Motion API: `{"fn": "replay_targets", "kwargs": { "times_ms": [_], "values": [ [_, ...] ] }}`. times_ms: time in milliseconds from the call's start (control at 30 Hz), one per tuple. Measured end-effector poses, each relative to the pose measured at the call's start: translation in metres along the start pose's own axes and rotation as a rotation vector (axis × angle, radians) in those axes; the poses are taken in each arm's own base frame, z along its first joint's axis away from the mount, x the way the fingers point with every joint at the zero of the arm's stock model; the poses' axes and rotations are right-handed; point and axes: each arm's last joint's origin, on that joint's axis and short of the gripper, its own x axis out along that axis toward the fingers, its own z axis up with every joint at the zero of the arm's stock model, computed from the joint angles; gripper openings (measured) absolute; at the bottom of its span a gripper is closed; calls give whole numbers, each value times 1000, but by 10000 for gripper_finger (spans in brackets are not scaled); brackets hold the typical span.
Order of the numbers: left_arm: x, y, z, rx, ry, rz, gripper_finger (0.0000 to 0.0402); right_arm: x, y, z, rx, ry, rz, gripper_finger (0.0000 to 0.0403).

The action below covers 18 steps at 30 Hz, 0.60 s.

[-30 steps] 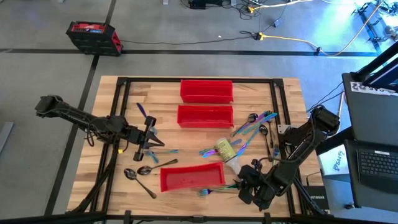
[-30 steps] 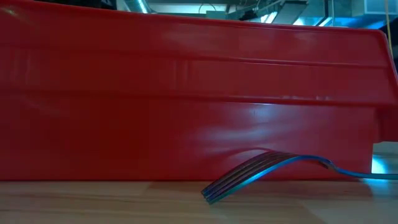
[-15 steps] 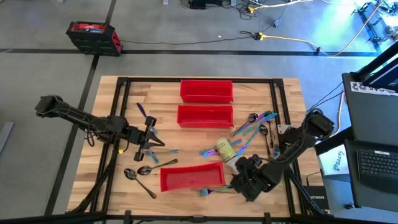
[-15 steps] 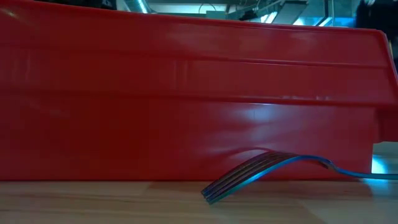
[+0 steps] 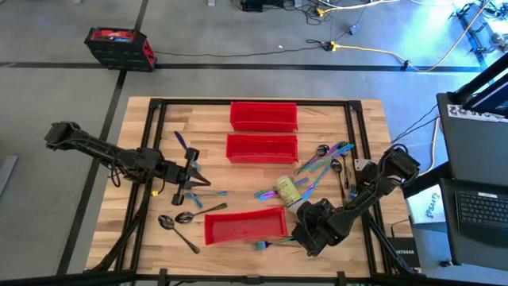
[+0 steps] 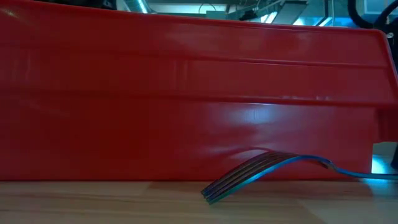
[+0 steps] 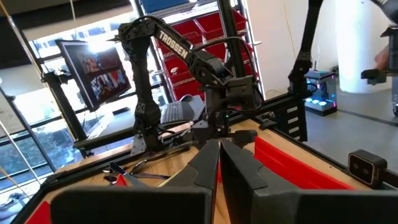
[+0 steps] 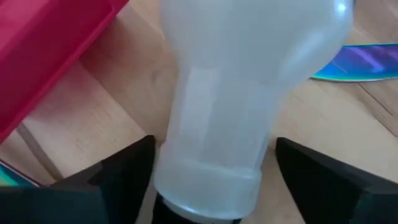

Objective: Sort silverware
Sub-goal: Move the spray bottle to the top right of the table

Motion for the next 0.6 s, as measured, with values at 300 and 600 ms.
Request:
{"fn": "replay_targets", "kwargs": {
  "times_ms": [300, 600],
  "values": [
    [0, 0, -1, 1, 12, 14, 1, 0, -1, -1, 12, 11, -12, 145],
    [0, 0, -2, -3, 24, 11, 1, -15, 1, 3, -6, 55, -99, 145]
  ]
}}
